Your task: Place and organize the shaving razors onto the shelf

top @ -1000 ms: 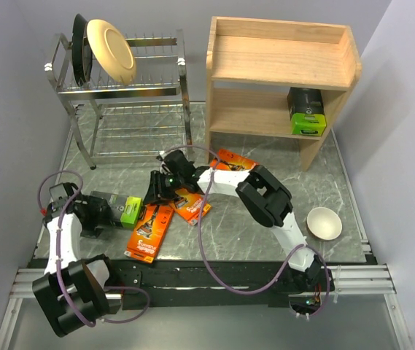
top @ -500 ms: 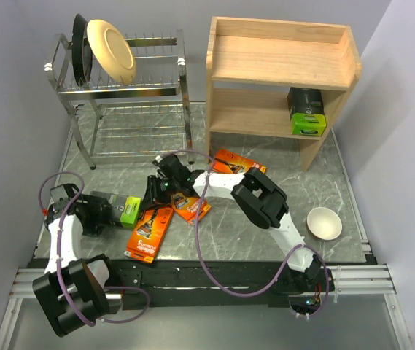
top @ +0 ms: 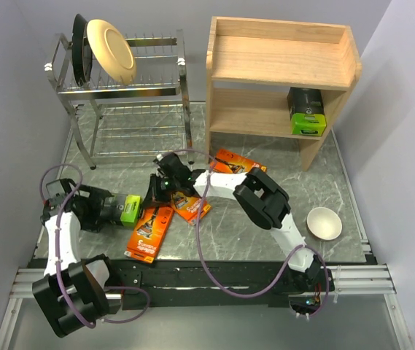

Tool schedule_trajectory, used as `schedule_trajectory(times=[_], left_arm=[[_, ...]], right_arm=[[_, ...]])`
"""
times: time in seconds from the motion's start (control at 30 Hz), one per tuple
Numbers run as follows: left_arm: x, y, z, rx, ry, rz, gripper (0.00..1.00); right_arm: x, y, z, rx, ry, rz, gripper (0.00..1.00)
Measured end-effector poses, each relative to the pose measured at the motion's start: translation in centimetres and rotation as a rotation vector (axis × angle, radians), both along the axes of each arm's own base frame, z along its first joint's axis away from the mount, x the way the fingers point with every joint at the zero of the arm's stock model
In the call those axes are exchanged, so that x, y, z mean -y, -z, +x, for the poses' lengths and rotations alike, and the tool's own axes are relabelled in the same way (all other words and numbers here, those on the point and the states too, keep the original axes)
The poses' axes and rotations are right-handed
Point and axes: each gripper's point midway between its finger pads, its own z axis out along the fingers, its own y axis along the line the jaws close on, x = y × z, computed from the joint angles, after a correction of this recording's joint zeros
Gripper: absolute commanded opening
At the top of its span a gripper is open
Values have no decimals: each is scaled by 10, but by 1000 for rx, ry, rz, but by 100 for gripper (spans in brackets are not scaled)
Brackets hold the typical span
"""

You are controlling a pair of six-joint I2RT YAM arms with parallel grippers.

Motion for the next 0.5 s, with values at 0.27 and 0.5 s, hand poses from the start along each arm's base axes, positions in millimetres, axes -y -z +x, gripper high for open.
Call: schedule_trajectory(times=[0.27,0.5], left_arm=[[16,-14,1,44,19,-81,99],[33,-8,6,86,1,-216,99]], right_arm=[[17,-58,27,29,128,37,0],[32,-51,26,-67,232,-22,0]])
